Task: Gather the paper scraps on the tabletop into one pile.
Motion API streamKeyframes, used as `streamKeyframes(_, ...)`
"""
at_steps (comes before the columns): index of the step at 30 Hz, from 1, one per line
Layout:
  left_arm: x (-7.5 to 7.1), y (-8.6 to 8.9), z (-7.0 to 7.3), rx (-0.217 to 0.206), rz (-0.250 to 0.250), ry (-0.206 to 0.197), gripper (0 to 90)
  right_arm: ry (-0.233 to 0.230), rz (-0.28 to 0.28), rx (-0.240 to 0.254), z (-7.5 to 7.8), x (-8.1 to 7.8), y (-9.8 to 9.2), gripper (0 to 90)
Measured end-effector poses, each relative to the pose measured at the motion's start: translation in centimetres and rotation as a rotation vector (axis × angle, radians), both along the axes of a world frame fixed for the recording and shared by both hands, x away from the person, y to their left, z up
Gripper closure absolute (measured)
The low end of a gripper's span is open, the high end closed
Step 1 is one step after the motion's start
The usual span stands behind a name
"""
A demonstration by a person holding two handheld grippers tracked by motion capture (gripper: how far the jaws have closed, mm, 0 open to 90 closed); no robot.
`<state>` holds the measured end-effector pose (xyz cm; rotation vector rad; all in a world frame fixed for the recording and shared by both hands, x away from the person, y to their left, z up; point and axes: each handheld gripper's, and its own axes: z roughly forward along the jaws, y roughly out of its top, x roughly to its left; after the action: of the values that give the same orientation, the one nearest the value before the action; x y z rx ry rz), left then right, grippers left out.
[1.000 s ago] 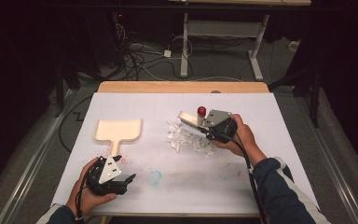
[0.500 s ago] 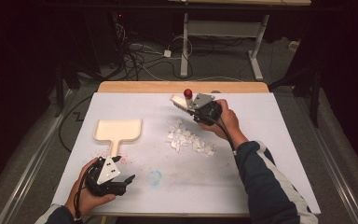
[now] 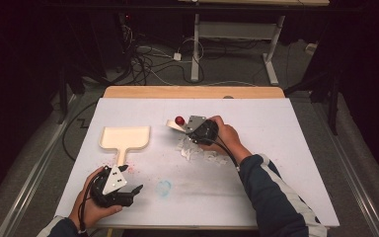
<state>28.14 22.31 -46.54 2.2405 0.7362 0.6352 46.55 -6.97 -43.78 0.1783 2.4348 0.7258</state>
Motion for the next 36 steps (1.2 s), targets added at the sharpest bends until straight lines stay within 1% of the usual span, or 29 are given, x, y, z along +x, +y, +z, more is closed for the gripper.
streamKeyframes(1,-0.1,0.0,0.0,0.001,0.0,-0.001,21.2,0.014,0.05,0.022,0.1,-0.7,-0.6,67.6)
streamKeyframes(3,-0.2,0.0,0.0,0.004,0.003,-0.002,21.2,0.034,0.063,0.029,0.2,-1.3,-1.1,67.6)
streamKeyframes(4,-0.2,0.0,0.0,0.004,0.003,-0.002,21.2,0.034,0.063,0.029,0.2,-1.3,-1.1,67.6)
streamKeyframes(5,-0.2,0.0,0.1,0.004,0.003,-0.002,21.2,0.033,0.082,0.03,0.2,-1.5,-1.4,67.6)
streamKeyframes(6,-0.1,-0.1,0.0,0.002,0.004,-0.002,21.2,0.045,0.089,0.031,0.2,-2.3,-2.1,67.6)
streamKeyframes(7,-0.1,-0.1,0.0,0.001,0.004,-0.001,21.2,0.045,0.089,0.031,0.2,-2.3,-2.1,67.6)
streamKeyframes(8,0.0,-0.1,0.0,0.01,0.006,0.002,21.1,0.06,0.118,0.024,0.4,-2.8,-2.9,67.5)
streamKeyframes(9,0.0,-0.1,0.0,0.01,0.006,0.002,21.2,0.06,0.118,0.024,0.4,-2.8,-2.9,67.5)
streamKeyframes(10,0.0,-0.1,0.0,0.008,0.007,0.005,21.2,0.076,0.132,0.037,0.5,-3.1,-3.5,67.6)
streamKeyframes(12,0.0,-0.2,0.0,0.01,0.01,0.005,21.2,0.081,0.132,0.041,0.6,-3.2,-3.9,67.6)
streamKeyframes(13,0.0,-0.2,0.0,0.009,0.012,0.003,21.2,0.07,0.141,0.032,0.9,-3.5,-4.7,67.7)
streamKeyframes(14,0.0,-0.1,0.0,0.007,0.013,0.002,21.2,0.069,0.128,0.046,1.0,-3.6,-5.0,67.7)
streamKeyframes(15,0.0,-0.1,0.0,0.008,0.016,0.002,21.2,0.069,0.128,0.046,1.0,-3.6,-5.0,67.7)
streamKeyframes(16,0.1,0.0,0.1,0.006,0.024,0.002,21.2,0.06,0.108,0.066,1.1,-3.8,-5.5,67.8)
streamKeyframes(17,0.1,0.0,0.1,0.006,0.024,0.002,21.2,0.029,0.11,0.071,1.1,-3.7,-5.7,67.8)
streamKeyframes(18,0.1,0.0,0.1,0.007,0.029,0.0,21.2,0.028,0.084,0.061,1.1,-3.9,-6.1,67.8)
streamKeyframes(19,0.0,0.0,0.1,0.005,0.035,-0.005,21.2,0.012,0.076,0.073,1.1,-4.0,-6.2,67.8)
streamKeyframes(20,0.0,0.1,0.2,0.005,0.038,-0.011,21.2,0.012,0.076,0.073,1.1,-4.0,-6.2,67.8)
streamKeyframes(21,0.0,0.2,0.3,0.001,0.043,-0.017,21.2,-0.003,0.062,0.095,1.1,-4.1,-6.3,67.9)
streamKeyframes(22,0.0,0.3,0.3,-0.004,0.052,-0.026,21.2,-0.026,0.031,0.103,1.5,-4.3,-6.8,67.9)
streamKeyframes(23,0.0,0.3,0.3,-0.004,0.052,-0.026,21.2,-0.026,0.031,0.103,1.5,-4.3,-6.8,67.9)
streamKeyframes(24,0.0,0.3,0.4,-0.004,0.055,-0.028,21.2,-0.039,0.012,0.12,1.7,-4.4,-7.0,67.8)
streamKeyframes(27,-0.1,0.2,0.5,-0.008,0.059,-0.044,21.4,-0.032,-0.025,0.198,2.3,-4.7,-7.8,67.8)
streamKeyframes(28,-0.1,0.2,0.5,-0.008,0.063,-0.047,21.4,-0.037,-0.03,0.205,2.5,-4.7,-8.0,67.8)
streamKeyframes(29,-0.1,0.2,0.5,-0.01,0.064,-0.047,21.4,-0.04,-0.052,0.212,2.7,-5.0,-8.1,67.8)
streamKeyframes(30,-0.2,0.1,0.6,-0.006,0.069,-0.053,21.4,-0.039,-0.077,0.232,3.1,-5.3,-8.5,67.8)
streamKeyframes(32,-0.1,0.1,0.6,-0.006,0.073,-0.053,21.4,-0.032,-0.079,0.241,3.2,-5.3,-8.6,67.9)
streamKeyframes(33,-0.1,0.1,0.6,-0.008,0.079,-0.051,21.4,-0.018,-0.091,0.267,3.5,-5.6,-8.9,67.8)
streamKeyframes(36,-0.1,0.1,0.7,-0.009,0.087,-0.053,21.4,-0.008,-0.096,0.283,3.7,-5.9,-9.1,67.8)
